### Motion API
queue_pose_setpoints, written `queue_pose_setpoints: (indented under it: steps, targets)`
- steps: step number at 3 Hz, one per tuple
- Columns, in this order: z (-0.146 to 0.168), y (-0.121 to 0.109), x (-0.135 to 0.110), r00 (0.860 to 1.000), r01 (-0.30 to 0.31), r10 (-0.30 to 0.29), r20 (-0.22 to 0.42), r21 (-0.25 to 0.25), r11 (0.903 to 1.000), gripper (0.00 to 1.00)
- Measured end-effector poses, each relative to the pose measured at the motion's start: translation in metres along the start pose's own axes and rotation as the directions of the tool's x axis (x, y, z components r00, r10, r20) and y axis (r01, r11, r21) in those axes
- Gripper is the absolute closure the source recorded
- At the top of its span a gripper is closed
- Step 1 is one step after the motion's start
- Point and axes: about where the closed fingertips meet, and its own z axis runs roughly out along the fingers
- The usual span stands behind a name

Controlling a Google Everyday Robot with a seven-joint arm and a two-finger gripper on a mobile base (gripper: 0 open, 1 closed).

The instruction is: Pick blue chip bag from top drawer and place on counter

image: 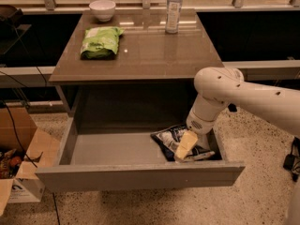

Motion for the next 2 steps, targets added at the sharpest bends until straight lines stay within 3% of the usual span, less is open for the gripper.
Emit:
queue_pose_setpoints:
  steps: [1, 2]
  targets:
    - [-0.002, 0.002, 0.000, 1.000, -0.003, 0.003, 0.002, -0.004, 1.0000, 0.63]
    - [-0.015, 0.002, -0.010, 0.999, 0.002, -0.003, 0.045, 0.009, 1.0000, 0.86]
